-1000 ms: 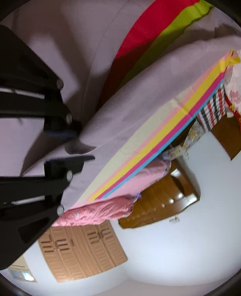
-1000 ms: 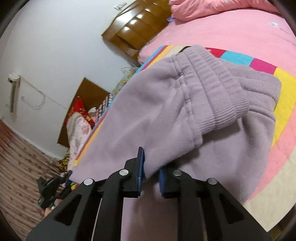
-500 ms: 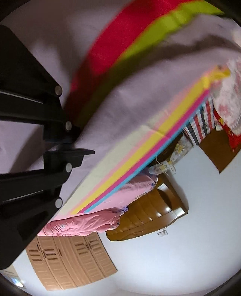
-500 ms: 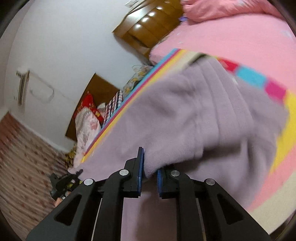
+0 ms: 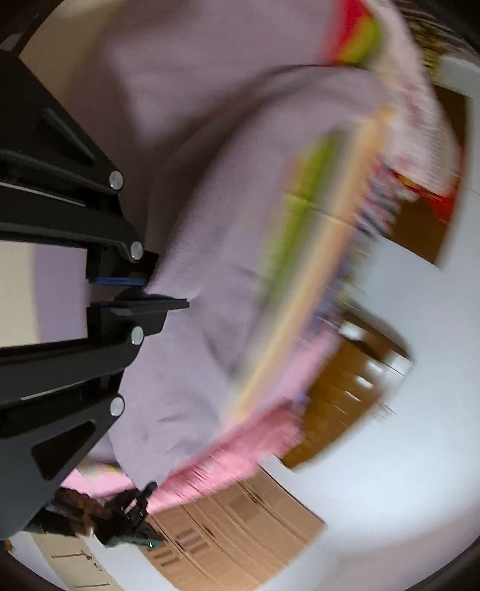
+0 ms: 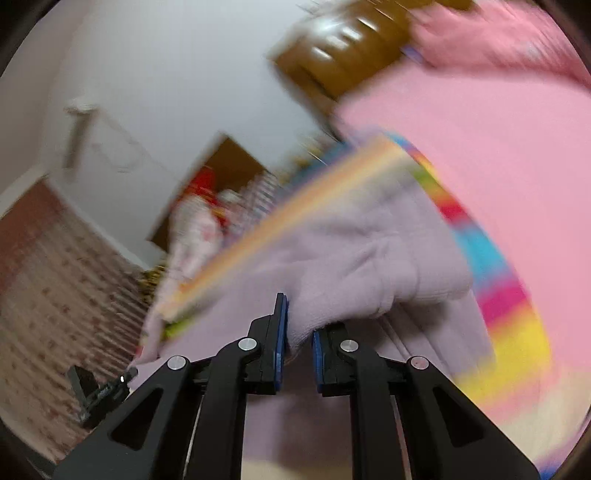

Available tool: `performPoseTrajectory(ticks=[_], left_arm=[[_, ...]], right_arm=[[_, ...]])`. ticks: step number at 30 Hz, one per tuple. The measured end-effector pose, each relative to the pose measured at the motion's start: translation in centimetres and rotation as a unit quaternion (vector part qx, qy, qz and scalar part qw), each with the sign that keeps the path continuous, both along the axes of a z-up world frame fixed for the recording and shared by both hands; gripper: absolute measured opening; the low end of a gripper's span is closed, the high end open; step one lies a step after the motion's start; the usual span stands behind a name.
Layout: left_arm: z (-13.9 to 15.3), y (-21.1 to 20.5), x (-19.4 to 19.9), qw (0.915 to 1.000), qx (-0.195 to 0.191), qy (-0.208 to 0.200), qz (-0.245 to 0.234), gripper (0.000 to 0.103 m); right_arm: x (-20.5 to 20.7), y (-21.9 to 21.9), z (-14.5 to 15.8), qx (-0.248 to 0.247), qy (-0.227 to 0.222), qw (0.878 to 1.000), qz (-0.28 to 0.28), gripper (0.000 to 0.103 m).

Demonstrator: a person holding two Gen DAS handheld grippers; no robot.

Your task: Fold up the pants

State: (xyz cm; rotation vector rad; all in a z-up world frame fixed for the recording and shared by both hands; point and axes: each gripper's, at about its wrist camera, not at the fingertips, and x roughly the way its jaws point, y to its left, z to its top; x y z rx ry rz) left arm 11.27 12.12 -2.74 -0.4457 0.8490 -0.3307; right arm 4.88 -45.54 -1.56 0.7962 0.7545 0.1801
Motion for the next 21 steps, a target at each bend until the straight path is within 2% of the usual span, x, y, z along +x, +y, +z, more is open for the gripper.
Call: performPoseTrajectory(ticks=[1,2,6,9,10,11,13,15,16,18,21], left_arm=[[-1.5,-0.1,0.4,0.9998,-0.001,0.019,0.004,0.005],[-2.3,-0.1,0.6,0.9998,0.002,0.018,0.007,0.005],[-1.7,-0.5,0.9,0.9999,0.003,0.007,0.015,0.006],[-2.4,-0.3,0.3,0.9996,0.001,0.013,0.023,0.016],[-2.6,-0.2,0.2,0.9994,-0.01,0.017,0.027,0.024],[-2.5,-0.2,0.2,0.9992,-0.024,0.017,0.027,0.029],[-2.7,-0.1,0.4,0.9988,-0.038,0.016,0.027,0.03],[-2.6,-0.4,0.5,0.9991,-0.028,0.014,0.028,0.02],[-2.5,-0.6,0.5,0.9995,-0.015,0.011,0.026,0.006],[-1.5,-0.7,0.2,0.9996,-0.012,-0.007,0.023,0.005],[2.1,-0.6,-1.3,0.9981,-0.002,-0.057,0.023,0.005]], right_arm=[[-0.3,0.1,-1.0,0.002,0.004,1.0,-0.004,0.014],[-0.4,0.2,-1.6,0.001,0.006,1.0,-0.007,0.014],[-0.8,0.0,-1.8,0.004,0.001,1.0,-0.008,0.017],[-1.5,0.1,-2.2,0.003,0.0,1.0,-0.014,0.021],[-1.6,0.2,-2.3,0.002,-0.004,1.0,-0.015,0.022],[-1.9,0.2,-2.5,0.003,-0.006,1.0,-0.016,0.024],[-2.5,-0.1,-3.0,0.014,-0.012,1.0,-0.016,0.026],[-2.4,0.2,-3.3,0.008,-0.018,1.0,-0.021,0.023],[-2.3,0.3,-3.2,0.002,-0.017,1.0,-0.022,0.022],[-2.2,0.3,-2.6,0.001,-0.014,0.999,-0.036,0.012],[-2.9,0.8,0.0,-0.005,-0.051,0.998,-0.035,0.011]])
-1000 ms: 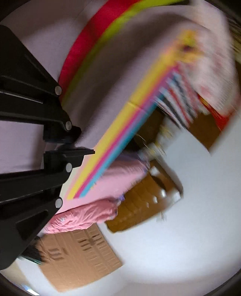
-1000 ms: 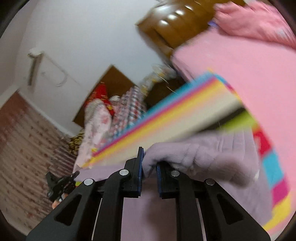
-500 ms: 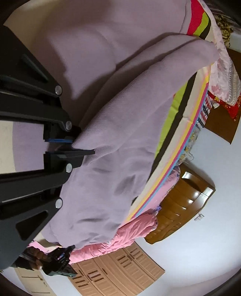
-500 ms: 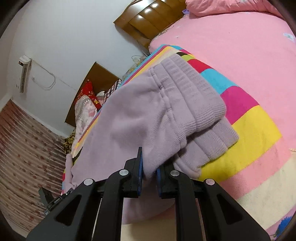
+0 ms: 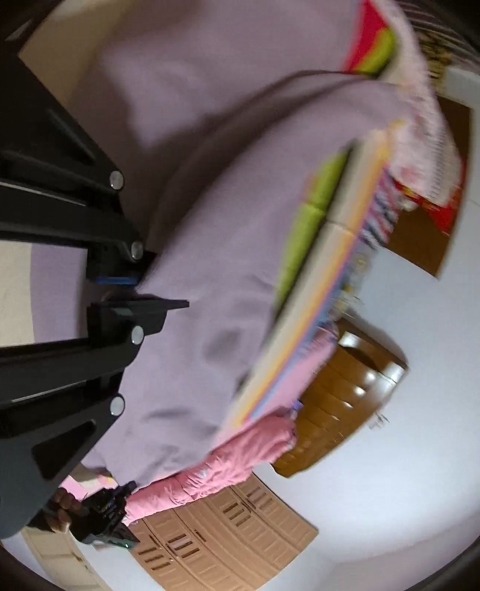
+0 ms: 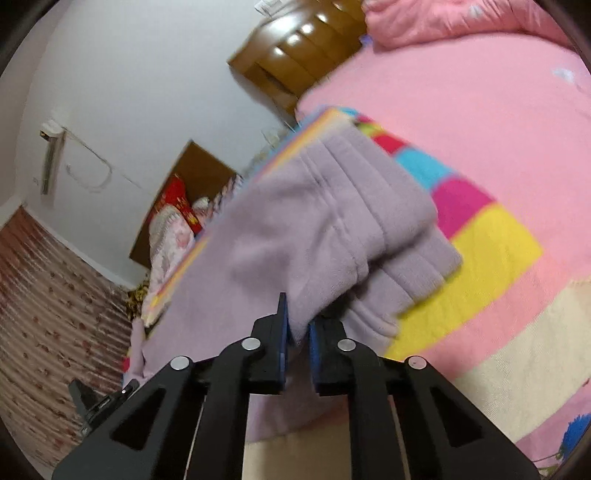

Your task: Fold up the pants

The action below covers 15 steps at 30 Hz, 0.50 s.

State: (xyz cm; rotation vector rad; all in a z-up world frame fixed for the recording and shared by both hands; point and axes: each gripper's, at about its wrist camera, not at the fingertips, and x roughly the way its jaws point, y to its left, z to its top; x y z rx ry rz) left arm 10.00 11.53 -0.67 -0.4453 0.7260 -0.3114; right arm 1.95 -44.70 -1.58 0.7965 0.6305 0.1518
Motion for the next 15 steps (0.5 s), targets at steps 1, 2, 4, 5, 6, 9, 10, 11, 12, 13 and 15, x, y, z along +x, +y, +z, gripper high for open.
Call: performPoseTrajectory(ticks=[1,2,4,5,6,9,10,11,12,13,15], left_arm=[[1.4,0.1,-0.9,0.9999,0.004,-0.016,0.001,0.005],[2.0,0.3,-1.5,0.9997,0.01,-0.021,0.0,0.005],[1.5,0.6,-2.5,0.9995,0.03,-0.013,0.001,0.005],[0.3,0.8,-2.5,0.9996,0.029,0.005,-0.001,0.005],[-1.2,0.8,-2.3,0.9993,0.025,0.029,-0.004,0.005],[-4.9,0.4,-2.2,0.9984,0.035,0.045,0.001,0.005],[-4.5,-0.1,-2.3,0.9974,0.056,0.045,0.001,0.005],[-4.2,-0.1,-2.4,0.9971,0.06,0.047,0.001,0.005],[-3.9,-0.1,-2.4,0.9971,0.06,0.046,-0.001,0.005],[-3.5,0.2,-2.5,0.9973,0.058,0.045,-0.003,0.005],[-3.4,0.5,-2.7,0.9976,0.05,0.047,0.0,0.005]], right_arm=[[-0.5,0.2,1.1,-0.003,-0.015,1.0,0.009,0.01],[-1.0,0.4,1.8,-0.012,-0.022,1.0,0.014,0.01],[-1.4,0.6,1.3,-0.027,-0.01,0.999,0.026,0.01],[-1.6,0.5,0.1,-0.028,0.007,0.999,0.027,0.01],[-1.5,0.3,-1.0,-0.026,0.022,0.999,0.024,0.01],[-1.3,-0.8,-4.5,0.02,0.032,0.999,0.013,0.003],[-1.2,-0.7,-4.3,0.012,0.036,0.999,0.013,0.003],[-1.0,-0.5,-3.7,-0.003,0.037,0.999,0.014,0.003],[-0.9,-0.3,-3.1,-0.02,0.037,0.999,0.016,0.003],[-0.9,-0.2,-2.9,-0.025,0.037,0.999,0.018,0.003],[-0.9,-0.3,-3.1,-0.022,0.042,0.999,0.02,0.004]])
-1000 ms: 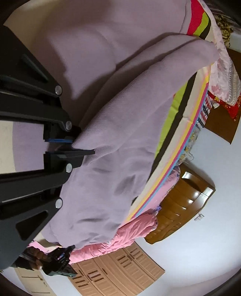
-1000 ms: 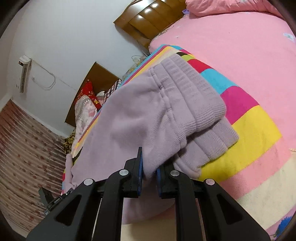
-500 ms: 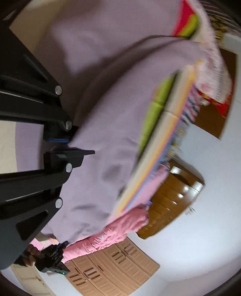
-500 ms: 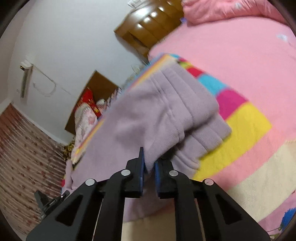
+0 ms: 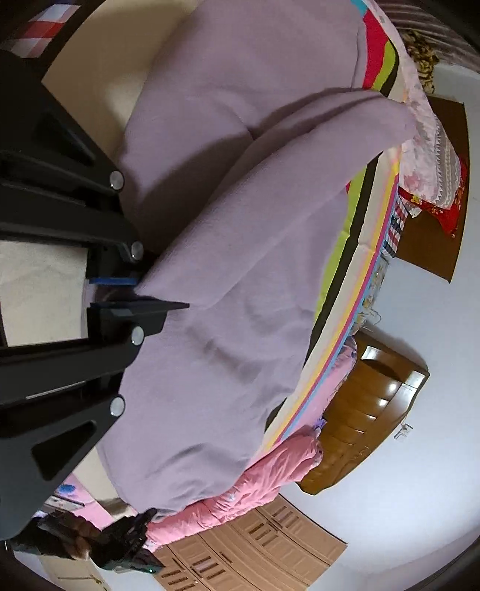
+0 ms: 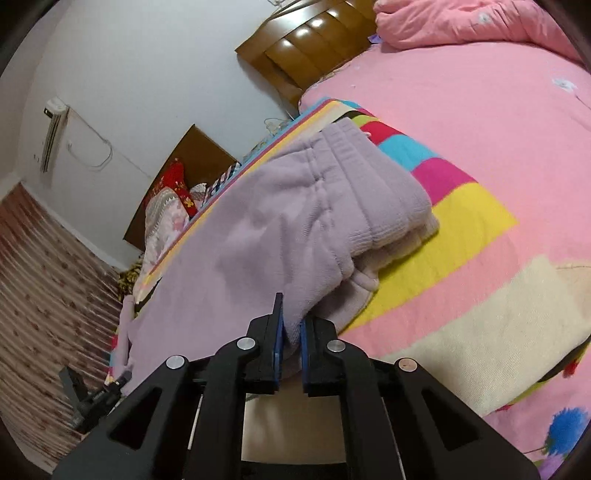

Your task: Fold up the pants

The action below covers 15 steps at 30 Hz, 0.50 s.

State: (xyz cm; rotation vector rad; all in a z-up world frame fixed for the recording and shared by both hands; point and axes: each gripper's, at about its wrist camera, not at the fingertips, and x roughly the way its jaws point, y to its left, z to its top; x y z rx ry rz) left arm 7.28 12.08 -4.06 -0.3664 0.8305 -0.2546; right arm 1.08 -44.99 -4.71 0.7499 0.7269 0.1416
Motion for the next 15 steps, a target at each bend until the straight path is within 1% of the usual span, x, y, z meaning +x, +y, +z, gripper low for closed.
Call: performPoseTrajectory(ticks=[1,2,5,6,9,12,15], left_arm=[[-0.1,0.0,-0.2,1.0,0.001,0.002,0.001,0.006],[-0.2,0.0,-0.2,1.0,0.004,0.004,0.002,0.006],[-0.2,0.0,0.1,1.0,0.003,0.007,0.005,0.006],[0.0,0.0,0.2,1.0,0.002,0.002,0.005,0.006],[0.8,-0.8,0.4,0.9998,0.016,-0.011,0.001,0.006],[0.3,-0.9,0.8,0.9998,0.02,-0.001,-0.001,0.007],[-0.1,-0.9,0.5,0.9998,0.017,0.007,-0.001,0.009]], right_arm=[[0.0,0.0,-0.2,-0.001,0.003,1.0,0.001,0.004],[-0.1,0.1,-0.1,0.0,0.001,1.0,0.002,0.008],[-0.7,0.6,0.6,0.003,-0.005,1.0,0.011,0.026],[-0.8,1.0,0.9,0.002,-0.005,1.0,0.014,0.029],[-1.0,1.6,1.0,0.025,-0.003,0.999,0.035,0.03],[-0.9,1.9,0.1,0.049,0.008,0.998,0.042,0.03],[-1.5,3.0,0.8,0.057,-0.013,0.996,0.066,0.03]])
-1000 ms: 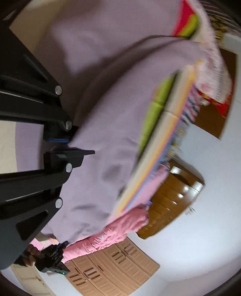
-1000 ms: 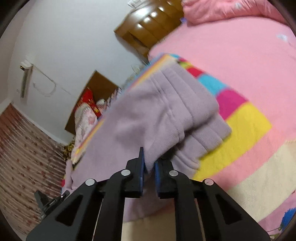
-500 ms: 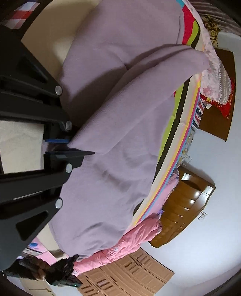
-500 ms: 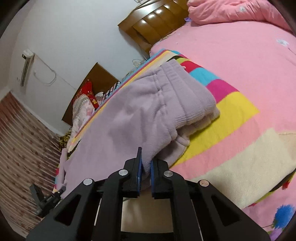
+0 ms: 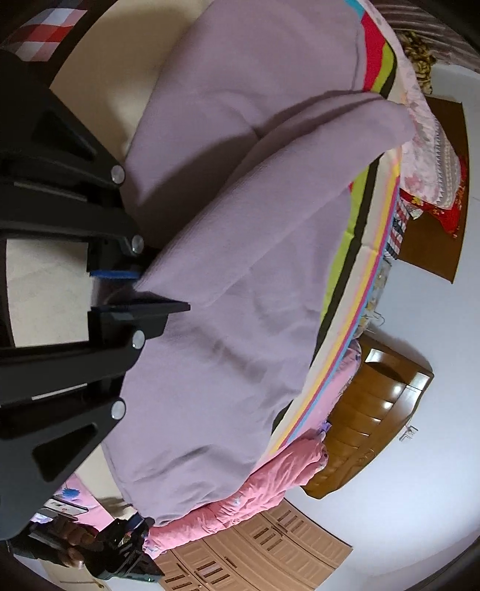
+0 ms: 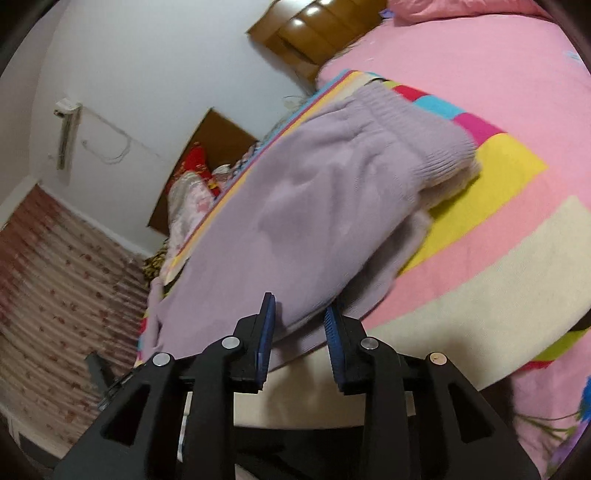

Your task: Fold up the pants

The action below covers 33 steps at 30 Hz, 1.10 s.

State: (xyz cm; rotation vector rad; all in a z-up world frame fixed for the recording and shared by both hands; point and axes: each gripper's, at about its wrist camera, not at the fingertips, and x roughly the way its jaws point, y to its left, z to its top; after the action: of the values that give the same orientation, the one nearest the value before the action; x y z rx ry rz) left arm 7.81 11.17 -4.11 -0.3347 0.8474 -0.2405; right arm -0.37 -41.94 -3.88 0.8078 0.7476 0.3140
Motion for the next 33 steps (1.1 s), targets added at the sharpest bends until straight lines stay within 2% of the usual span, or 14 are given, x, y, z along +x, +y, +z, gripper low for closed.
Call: performPoseTrajectory(ticks=[1,3,7,9,11,15,20,23,27,31,33], left_arm=[[0.0,0.0,0.1,1.0,-0.001,0.0,0.0,0.009],[-0.1,-0.1,0.1,1.0,0.001,0.0,0.0,0.009],[-0.4,-0.1,0.2,0.9999,0.011,0.0,0.0,0.01],[-0.2,-0.2,0.1,0.9999,0.016,-0.004,-0.002,0.007],[0.6,-0.2,-0.3,0.9996,0.021,-0.021,-0.002,0.006],[2.1,0.0,-0.7,0.9992,0.016,-0.036,-0.002,0.006],[-0.4,-0.2,-0.3,0.9997,0.026,0.0,-0.002,0.006],[-0.3,-0.3,-0.2,0.9994,0.033,-0.004,-0.003,0.006],[-0.1,-0.2,-0.1,0.9997,0.025,-0.004,-0.001,0.006],[-0.7,-0.3,-0.4,0.9998,0.021,-0.003,0.003,0.007],[-0.7,-0.3,-0.3,0.9998,0.022,-0.001,0.003,0.008]], right_arm=[[-0.2,0.8,0.5,0.004,-0.011,1.0,0.012,0.03],[0.1,1.9,0.5,-0.006,-0.004,1.0,0.028,0.03],[0.7,2.7,-0.9,-0.004,0.011,1.0,0.022,0.028],[0.5,2.7,-0.8,-0.012,0.009,1.0,0.011,0.014],[-0.1,2.7,0.0,-0.023,-0.005,1.0,0.006,0.009],[-0.8,2.7,2.1,-0.038,-0.03,0.999,0.001,0.009],[-0.7,2.7,-0.3,-0.055,0.007,0.998,0.002,0.008],[-0.8,2.5,-1.1,-0.04,0.015,0.999,-0.002,0.008],[-1.3,2.6,0.8,-0.053,-0.004,0.999,-0.002,0.008],[-0.6,2.8,-1.1,-0.056,0.027,0.998,0.001,0.008],[-0.9,2.6,-1.4,-0.049,0.023,0.999,0.001,0.008]])
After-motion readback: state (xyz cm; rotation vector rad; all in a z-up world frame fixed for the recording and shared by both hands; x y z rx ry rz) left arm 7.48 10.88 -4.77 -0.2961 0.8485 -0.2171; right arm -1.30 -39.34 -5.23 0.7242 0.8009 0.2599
